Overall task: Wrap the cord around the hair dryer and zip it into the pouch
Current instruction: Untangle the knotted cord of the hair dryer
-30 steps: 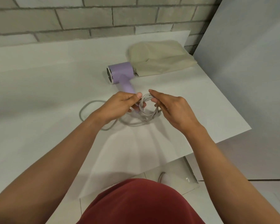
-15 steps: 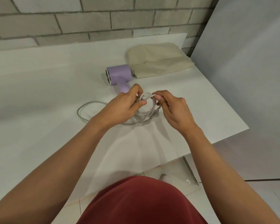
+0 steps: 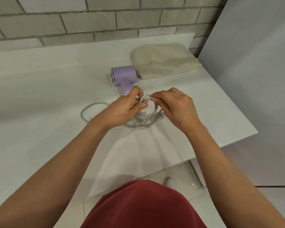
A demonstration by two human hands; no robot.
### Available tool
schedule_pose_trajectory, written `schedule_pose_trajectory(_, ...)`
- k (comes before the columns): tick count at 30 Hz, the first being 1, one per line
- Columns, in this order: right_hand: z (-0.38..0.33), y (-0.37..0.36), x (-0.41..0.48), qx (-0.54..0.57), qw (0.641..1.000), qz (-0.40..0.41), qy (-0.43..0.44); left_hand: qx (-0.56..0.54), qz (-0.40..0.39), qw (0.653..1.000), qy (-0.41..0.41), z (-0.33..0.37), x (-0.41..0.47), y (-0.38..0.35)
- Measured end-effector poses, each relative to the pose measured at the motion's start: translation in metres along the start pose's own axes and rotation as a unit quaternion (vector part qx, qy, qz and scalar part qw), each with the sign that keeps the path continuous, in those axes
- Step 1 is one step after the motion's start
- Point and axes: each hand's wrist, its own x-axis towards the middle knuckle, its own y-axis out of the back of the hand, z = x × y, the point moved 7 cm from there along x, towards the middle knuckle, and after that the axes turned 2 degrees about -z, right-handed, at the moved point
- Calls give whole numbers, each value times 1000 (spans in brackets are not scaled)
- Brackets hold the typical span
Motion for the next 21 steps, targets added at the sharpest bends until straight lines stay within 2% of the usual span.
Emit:
schedule_pose_trajectory(6,23,12,-1,160,976,37,-147,10,41,999,7,-2,-6,8)
schedule_pose_trajectory(9,27,17,-3,197,961,54,-187,-62,81,995,3,-5,-7,11)
schedule_pose_trajectory(12,32,13,-5,190,958,39,-209,-121,77,989,32,-6,-8,9)
schedule_pose_trajectory(14,32,10,-6,136,972,18,-190,-146,72,986,44,-6,-7,8)
schedule_pose_trajectory(17,16,12,-4,25,995,11,-100,-140,69,986,52,-4,-6,9)
schedule_pose_trajectory(21,-15,5,0,-46,999,4,11,-117,66,990,34,11,-3,9)
